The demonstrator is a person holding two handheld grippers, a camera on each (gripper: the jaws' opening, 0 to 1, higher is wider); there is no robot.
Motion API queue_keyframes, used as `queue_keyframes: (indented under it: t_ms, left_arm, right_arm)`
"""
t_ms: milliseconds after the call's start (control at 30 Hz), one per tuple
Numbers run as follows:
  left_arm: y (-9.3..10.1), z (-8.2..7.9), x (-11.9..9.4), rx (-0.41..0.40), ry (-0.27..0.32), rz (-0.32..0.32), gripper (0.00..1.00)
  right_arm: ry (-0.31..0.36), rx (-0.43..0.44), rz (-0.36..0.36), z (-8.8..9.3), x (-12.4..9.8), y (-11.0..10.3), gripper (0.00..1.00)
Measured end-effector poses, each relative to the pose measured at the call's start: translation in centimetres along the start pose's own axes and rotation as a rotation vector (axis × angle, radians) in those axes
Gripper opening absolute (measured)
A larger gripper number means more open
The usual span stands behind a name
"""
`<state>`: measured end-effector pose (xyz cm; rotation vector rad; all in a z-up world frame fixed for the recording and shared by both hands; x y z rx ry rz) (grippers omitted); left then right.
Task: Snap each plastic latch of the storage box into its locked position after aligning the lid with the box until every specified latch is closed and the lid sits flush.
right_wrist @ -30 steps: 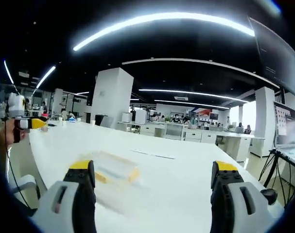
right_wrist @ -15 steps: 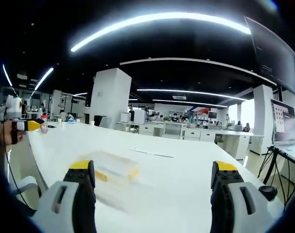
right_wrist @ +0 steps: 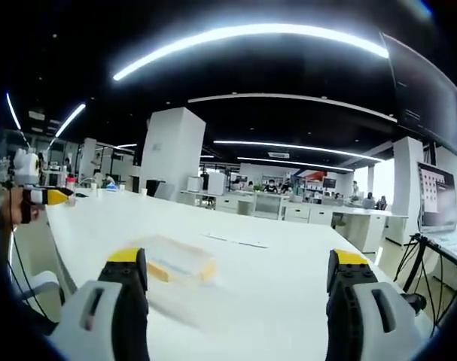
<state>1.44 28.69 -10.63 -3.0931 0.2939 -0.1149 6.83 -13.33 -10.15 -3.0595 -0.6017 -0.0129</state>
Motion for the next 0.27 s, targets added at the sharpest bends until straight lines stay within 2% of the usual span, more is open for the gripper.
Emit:
queue_keyframes:
  t_ms: [267]
  left_arm:
    - [0.58,0.04,0.35,-0.032,0.007,0.042,1.00]
  right_arm:
    - [-0.013,-0.038,0.023,0.68,0.51,-0.05,1.00]
Point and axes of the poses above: the point that each gripper's makers call its tool centre point, and the gripper's own axes: x roughly forward along the fingers, y roughly to its right, z roughly out of its underside, the point moved 7 cm from there along -x, roughly backward along the fingers, and after that the axes turned 8 degrees about x, right-handed, at the moved point
